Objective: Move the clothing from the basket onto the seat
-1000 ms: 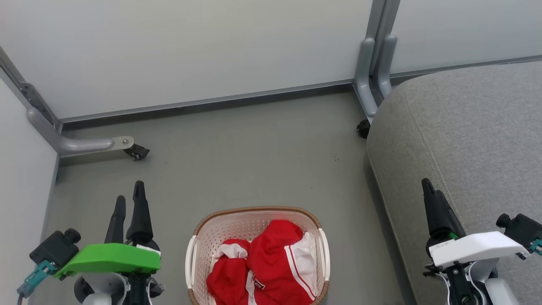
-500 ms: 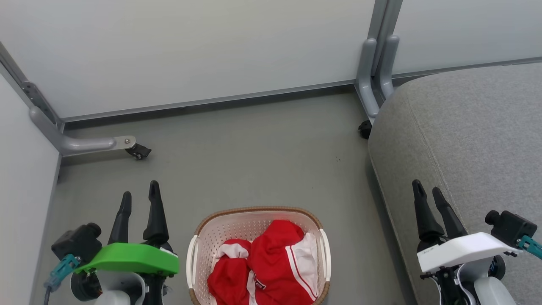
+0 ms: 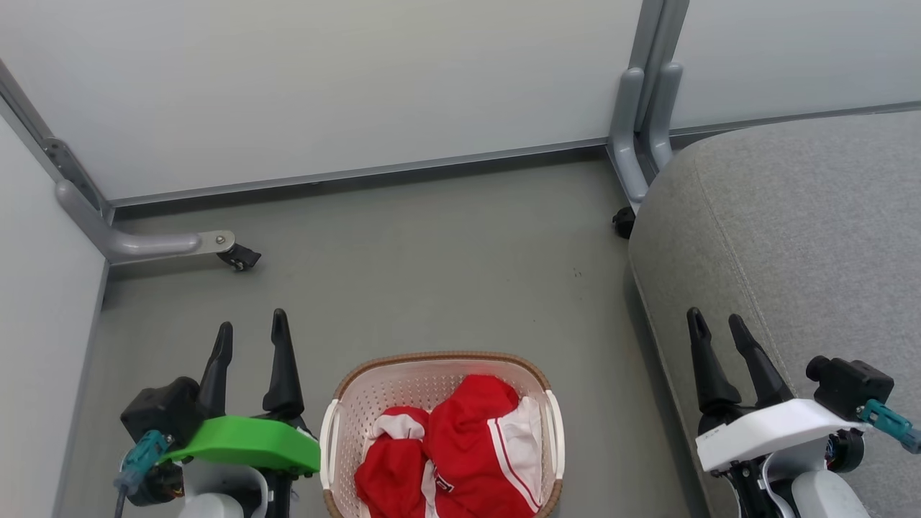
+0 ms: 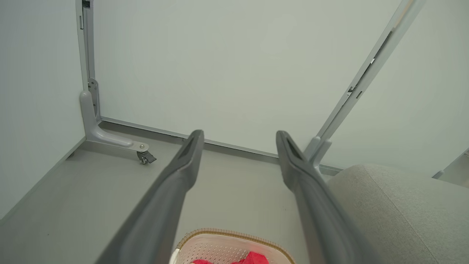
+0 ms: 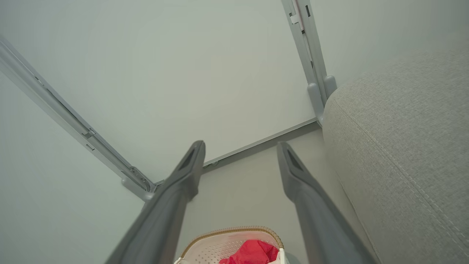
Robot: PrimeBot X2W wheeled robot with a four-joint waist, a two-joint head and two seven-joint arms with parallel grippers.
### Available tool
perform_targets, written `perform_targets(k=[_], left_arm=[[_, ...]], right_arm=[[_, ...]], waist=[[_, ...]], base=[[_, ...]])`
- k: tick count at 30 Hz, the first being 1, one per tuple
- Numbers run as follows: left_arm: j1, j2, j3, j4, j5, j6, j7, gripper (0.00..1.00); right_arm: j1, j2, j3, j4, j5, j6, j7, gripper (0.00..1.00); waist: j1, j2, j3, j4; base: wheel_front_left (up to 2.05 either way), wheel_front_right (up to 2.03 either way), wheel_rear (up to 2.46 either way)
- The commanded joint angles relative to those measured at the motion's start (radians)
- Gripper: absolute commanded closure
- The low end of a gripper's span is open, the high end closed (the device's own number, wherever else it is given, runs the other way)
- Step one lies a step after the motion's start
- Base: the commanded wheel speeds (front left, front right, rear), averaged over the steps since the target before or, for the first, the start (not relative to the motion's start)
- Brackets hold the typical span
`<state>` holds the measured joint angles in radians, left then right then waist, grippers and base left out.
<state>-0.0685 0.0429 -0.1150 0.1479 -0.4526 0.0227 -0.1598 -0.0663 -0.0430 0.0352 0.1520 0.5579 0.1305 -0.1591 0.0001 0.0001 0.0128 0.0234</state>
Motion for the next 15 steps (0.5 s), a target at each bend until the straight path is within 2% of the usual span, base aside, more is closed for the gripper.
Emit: perform_targets(k=[1,15], left_arm=[[-0.012,0.007,-0.004,-0.005,0.031,0.006,-0.01,0.0],[-0.001,0.008,-0.033,-0.003,0.158,0.03,-0.042,0.0]], right_arm=[[0.001,-0.006,0.003,-0.003,-0.028,0.0,-0.011,0.0],[0.005,-0.007,0.016,0.013,-0.164,0.0,-0.042,0.0]], waist=[[-0.0001,-0.0001,-0.001,0.0],[-0.0001,-0.0001,-0.002,0.005]], base=[[0.0,0.0,0.0],[0.0,0.0,0.0]])
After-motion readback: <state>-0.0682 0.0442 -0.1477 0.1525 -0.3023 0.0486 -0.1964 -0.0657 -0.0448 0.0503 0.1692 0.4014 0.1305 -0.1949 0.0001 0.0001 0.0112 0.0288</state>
